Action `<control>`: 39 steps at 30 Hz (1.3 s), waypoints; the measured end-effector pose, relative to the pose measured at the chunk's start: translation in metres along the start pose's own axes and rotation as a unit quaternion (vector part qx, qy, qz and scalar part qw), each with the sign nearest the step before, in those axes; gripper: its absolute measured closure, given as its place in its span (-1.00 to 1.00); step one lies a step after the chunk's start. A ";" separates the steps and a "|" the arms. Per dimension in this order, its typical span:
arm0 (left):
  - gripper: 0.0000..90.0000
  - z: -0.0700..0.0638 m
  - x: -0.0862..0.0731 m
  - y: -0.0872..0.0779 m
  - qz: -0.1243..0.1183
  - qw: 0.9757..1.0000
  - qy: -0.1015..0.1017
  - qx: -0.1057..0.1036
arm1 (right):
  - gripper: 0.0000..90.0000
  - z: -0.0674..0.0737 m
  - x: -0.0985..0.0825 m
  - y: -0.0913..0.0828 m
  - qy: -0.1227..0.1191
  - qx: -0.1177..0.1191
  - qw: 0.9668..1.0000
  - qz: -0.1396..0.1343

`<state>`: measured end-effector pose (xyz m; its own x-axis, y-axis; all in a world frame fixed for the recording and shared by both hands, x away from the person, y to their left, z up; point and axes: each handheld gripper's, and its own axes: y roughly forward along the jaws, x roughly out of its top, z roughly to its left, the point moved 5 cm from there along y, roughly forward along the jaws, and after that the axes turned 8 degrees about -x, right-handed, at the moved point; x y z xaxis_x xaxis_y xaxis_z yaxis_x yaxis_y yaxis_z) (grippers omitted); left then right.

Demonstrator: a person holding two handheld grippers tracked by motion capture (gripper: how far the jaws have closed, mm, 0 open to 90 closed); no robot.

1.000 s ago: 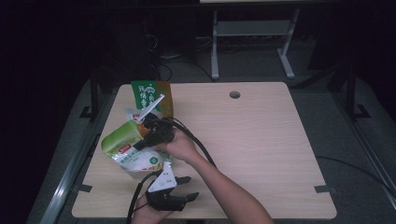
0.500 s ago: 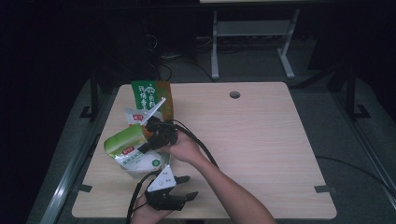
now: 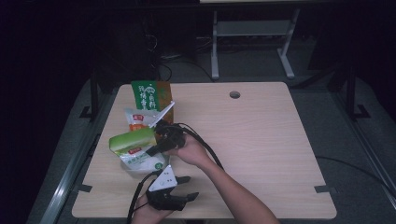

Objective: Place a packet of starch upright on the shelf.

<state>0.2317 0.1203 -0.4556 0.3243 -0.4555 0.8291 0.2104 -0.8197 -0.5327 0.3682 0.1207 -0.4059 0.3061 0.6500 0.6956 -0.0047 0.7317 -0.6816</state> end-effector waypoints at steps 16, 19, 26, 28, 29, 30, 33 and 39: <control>-0.12 0.004 0.000 0.000 -0.001 1.000 -0.003 0.007 | 0.83 -0.001 -0.006 -0.004 0.014 0.008 1.000 -0.007; -0.12 0.003 0.000 0.000 -0.002 1.000 -0.006 0.008 | 0.79 -0.001 -0.005 -0.007 0.013 0.007 1.000 -0.016; -0.15 0.005 0.000 -0.001 -0.003 1.000 -0.006 0.011 | 0.62 -0.001 -0.007 -0.015 0.016 0.001 1.000 -0.018; -0.15 0.006 0.000 -0.001 -0.003 1.000 -0.005 0.014 | 0.58 -0.001 -0.008 -0.019 0.018 -0.003 1.000 -0.021; -0.15 0.006 0.000 -0.001 -0.003 1.000 -0.003 0.014 | 0.56 -0.002 -0.008 -0.020 0.013 -0.002 1.000 -0.024; -0.15 0.007 0.000 -0.001 -0.004 1.000 -0.004 0.014 | 0.54 -0.001 -0.008 -0.022 0.016 -0.002 1.000 -0.026; -0.15 0.008 0.000 -0.002 -0.002 1.000 -0.005 0.015 | 0.49 -0.003 -0.010 -0.028 0.015 -0.007 0.999 -0.027; -0.16 0.009 0.000 -0.002 -0.003 1.000 -0.008 0.016 | 0.37 -0.006 -0.015 -0.038 0.017 -0.012 0.999 -0.026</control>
<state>0.2401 0.1251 -0.4561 0.3372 -0.4453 0.8295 0.2425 -0.8103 -0.5335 0.3699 0.0814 -0.3918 0.3384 0.6026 0.7228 0.0357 0.7593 -0.6498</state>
